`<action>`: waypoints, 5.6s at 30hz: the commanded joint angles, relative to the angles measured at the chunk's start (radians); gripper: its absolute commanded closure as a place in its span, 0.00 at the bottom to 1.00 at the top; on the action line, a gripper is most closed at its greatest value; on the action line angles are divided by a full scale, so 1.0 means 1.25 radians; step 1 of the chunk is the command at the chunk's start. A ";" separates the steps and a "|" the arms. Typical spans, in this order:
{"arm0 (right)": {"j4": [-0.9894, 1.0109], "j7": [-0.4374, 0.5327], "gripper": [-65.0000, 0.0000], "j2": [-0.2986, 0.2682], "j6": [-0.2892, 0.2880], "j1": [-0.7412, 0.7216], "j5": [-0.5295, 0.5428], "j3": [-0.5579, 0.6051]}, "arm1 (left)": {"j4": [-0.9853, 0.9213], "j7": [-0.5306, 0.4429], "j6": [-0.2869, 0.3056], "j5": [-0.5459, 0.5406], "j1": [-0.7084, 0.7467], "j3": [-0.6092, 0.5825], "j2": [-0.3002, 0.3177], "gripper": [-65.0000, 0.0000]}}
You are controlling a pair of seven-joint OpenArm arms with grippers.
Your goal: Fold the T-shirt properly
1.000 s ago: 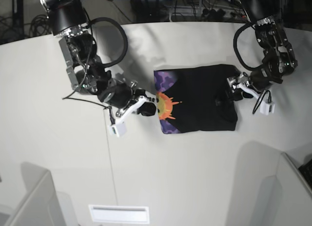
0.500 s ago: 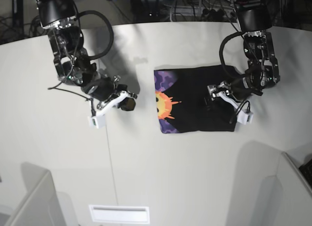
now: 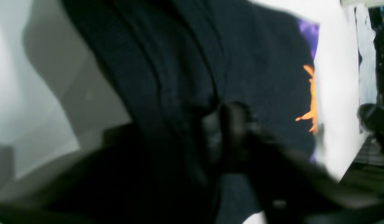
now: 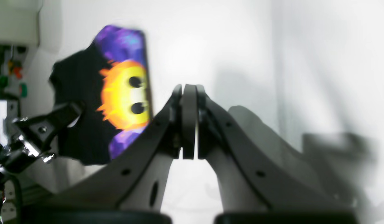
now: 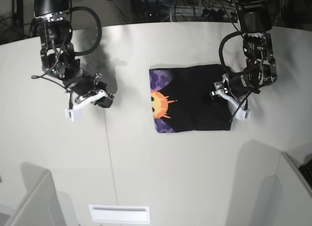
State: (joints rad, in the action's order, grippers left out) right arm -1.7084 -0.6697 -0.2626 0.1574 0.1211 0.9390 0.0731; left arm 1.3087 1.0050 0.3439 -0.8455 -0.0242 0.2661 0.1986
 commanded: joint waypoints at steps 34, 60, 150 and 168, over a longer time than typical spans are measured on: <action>-0.149 0.017 1.00 -0.032 -0.005 0.244 -0.120 -0.168 | 0.052 0.017 0.013 0.271 -0.383 -0.940 0.221 1.00; -0.215 0.013 1.00 0.135 -0.005 0.270 -0.303 -0.167 | 0.066 -0.084 0.283 0.702 -0.356 -0.949 0.100 1.00; -0.242 0.258 1.00 -0.075 -0.010 0.839 -0.544 0.012 | 0.502 -0.484 0.283 0.707 0.717 -0.150 0.131 1.00; 0.238 0.146 1.00 -0.101 -0.010 0.524 -0.542 0.277 | -0.035 -0.490 0.091 0.699 0.570 -0.331 0.043 1.00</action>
State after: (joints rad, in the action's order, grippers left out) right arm -1.3941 -0.4843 -0.3855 0.1467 0.7631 0.2573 0.4206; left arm 1.2491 0.4011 0.4442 0.0360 0.6765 -0.1463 0.2512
